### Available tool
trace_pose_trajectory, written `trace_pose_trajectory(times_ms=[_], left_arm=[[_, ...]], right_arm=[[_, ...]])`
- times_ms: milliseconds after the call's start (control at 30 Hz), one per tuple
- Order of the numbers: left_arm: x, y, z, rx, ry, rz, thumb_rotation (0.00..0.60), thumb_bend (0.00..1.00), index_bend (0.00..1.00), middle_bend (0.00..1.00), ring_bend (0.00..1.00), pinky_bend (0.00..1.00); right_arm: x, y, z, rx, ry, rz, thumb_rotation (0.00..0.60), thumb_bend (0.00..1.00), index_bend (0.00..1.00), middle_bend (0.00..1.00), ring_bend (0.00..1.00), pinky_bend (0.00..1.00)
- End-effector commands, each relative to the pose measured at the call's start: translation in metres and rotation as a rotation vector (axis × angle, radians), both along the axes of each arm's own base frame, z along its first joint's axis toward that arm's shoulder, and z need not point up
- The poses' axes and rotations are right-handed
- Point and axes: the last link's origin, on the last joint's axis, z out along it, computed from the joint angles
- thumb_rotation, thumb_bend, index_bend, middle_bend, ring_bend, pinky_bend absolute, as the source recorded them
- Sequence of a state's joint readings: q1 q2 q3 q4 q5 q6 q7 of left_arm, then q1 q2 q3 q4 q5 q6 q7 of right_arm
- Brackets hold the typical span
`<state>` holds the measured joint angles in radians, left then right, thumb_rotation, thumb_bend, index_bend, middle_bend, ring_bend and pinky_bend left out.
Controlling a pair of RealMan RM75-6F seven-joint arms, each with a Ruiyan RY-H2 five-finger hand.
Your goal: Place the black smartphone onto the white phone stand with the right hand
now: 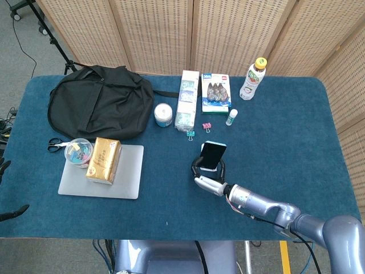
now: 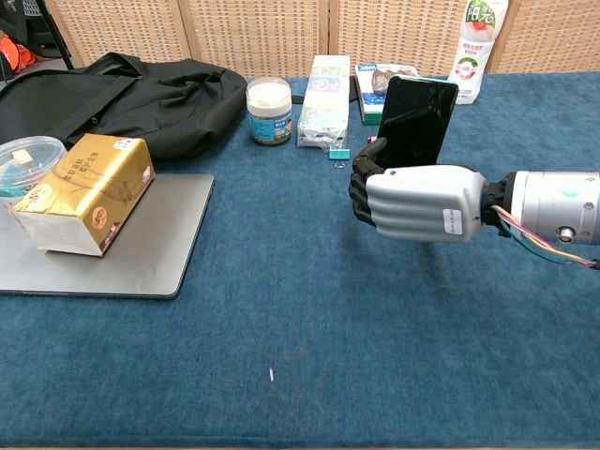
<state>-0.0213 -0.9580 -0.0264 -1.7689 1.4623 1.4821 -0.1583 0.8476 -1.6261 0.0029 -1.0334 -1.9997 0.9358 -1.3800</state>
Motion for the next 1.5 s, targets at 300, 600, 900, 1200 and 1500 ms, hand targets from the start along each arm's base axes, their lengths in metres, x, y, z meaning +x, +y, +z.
trace_pose_trajectory(times_ms=[300,600,900,1200,1500], left_arm=[[0.0,0.0,0.0,0.0,0.0,-0.001,0.6,0.0,0.0,0.0,0.0,0.0],[0.0,0.0,0.0,-0.001,0.0,0.0,0.6,0.0,0.0,0.0,0.0,0.0],[0.0,0.0,0.0,0.0,-0.003,-0.002,0.6,0.0,0.0,0.0,0.0,0.0],[0.0,-0.001,0.002,0.002,-0.009,-0.006,0.6,0.0,0.0,0.0,0.0,0.0],[0.001,-0.005,0.005,0.012,-0.018,-0.016,0.6,0.0,0.0,0.0,0.0,0.0]], right_arm=[[-0.002,0.001,-0.001,0.005,0.01,0.005,0.6,0.16,0.47,0.47,0.41,0.46],[-0.004,0.002,-0.001,-0.022,-0.014,-0.024,0.6,0.14,0.27,0.23,0.25,0.41],[0.0,0.009,0.0,-0.042,-0.049,-0.048,0.6,0.01,0.09,0.02,0.05,0.21],[0.004,0.023,0.013,-0.03,-0.089,-0.034,0.6,0.0,0.05,0.0,0.0,0.18],[0.019,0.037,0.058,0.004,-0.235,-0.035,0.6,0.0,0.04,0.0,0.0,0.16]])
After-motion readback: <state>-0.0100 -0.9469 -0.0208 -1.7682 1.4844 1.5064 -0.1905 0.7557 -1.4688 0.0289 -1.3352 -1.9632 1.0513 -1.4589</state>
